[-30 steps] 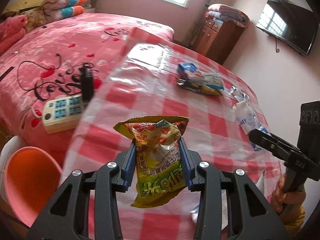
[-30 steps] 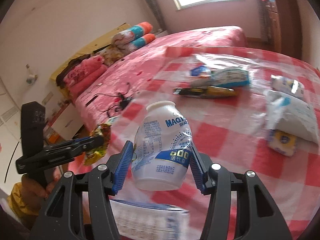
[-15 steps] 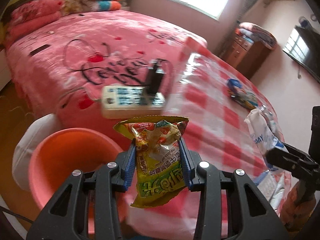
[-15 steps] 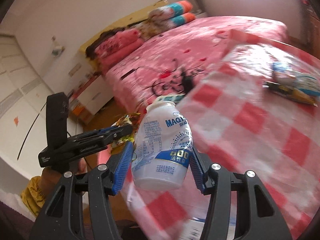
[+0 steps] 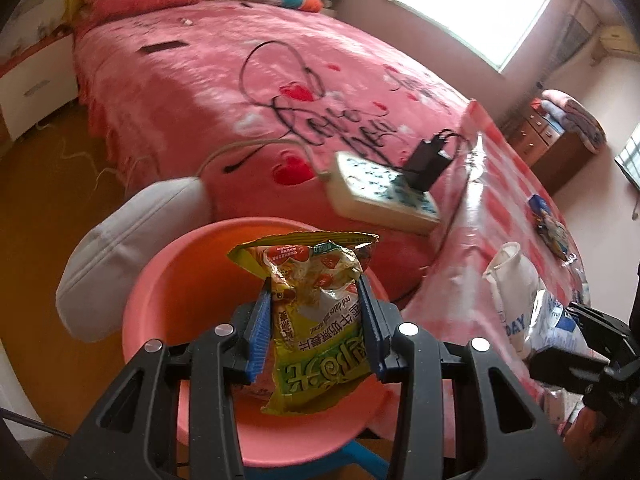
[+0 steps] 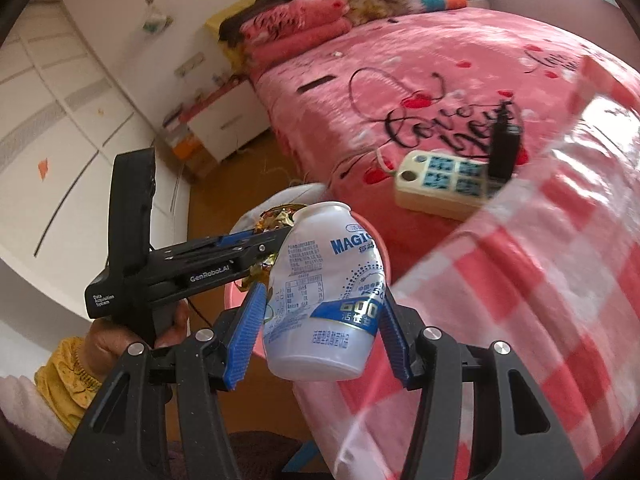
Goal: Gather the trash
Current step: 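Carry the snack bag and bottle over the orange bucket and open both tools, then move both open tools back over the checkered sheet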
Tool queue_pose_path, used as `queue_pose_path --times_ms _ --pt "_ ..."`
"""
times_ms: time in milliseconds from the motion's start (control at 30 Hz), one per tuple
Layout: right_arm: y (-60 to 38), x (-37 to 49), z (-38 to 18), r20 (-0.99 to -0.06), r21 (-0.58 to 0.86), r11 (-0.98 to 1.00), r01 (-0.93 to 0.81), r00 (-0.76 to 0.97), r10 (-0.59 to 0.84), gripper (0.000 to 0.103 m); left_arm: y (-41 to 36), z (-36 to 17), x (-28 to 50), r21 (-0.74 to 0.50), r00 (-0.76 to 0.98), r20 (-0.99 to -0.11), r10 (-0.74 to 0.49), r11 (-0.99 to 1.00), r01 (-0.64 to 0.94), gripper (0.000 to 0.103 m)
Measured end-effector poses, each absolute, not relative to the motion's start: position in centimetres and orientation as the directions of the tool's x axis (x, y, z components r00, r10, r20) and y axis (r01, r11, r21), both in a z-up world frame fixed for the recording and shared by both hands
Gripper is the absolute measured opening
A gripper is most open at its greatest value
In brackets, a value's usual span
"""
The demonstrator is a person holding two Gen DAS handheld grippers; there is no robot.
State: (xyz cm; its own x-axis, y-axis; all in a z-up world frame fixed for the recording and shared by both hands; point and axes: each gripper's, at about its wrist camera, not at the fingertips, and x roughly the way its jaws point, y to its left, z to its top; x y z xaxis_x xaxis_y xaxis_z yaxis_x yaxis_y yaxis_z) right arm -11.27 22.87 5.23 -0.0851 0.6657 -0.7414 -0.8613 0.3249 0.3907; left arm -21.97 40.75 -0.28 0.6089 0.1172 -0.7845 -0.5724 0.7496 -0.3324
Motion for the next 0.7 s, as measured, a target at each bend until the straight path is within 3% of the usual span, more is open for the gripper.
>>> queue_pose_path --times_ms 167,233,300,433,700 --pt "25.4 -12.9 3.4 -0.782 0.338 0.304 -0.891 -0.086 0.617 0.059 41.6 -2.0 -22.5 -0.336 0.578 -0.809 0.113 0.718 -0.610 0.046" --pt "25.9 -13.4 2.6 -0.797 0.320 0.304 -0.897 -0.081 0.599 0.077 42.1 -2.7 -22.6 -0.332 0.561 -0.819 0.117 0.701 -0.631 0.056" --pt "25.7 -13.4 2.1 -0.804 0.315 0.325 -0.892 -0.068 0.591 0.086 42.3 -2.8 -22.8 -0.318 0.550 -0.823 0.140 0.689 -0.651 0.073" --pt "24.2 -12.7 2.1 -0.801 0.332 0.382 -0.862 -0.044 0.597 0.090 42.4 -2.6 -22.8 -0.297 0.542 -0.824 0.165 0.689 -0.661 0.079" --pt "19.7 -11.2 4.6 -0.747 0.338 0.461 -0.821 0.063 0.661 0.090 40.7 -1.5 -21.5 -0.275 0.557 -0.813 0.170 0.731 -0.624 0.079"
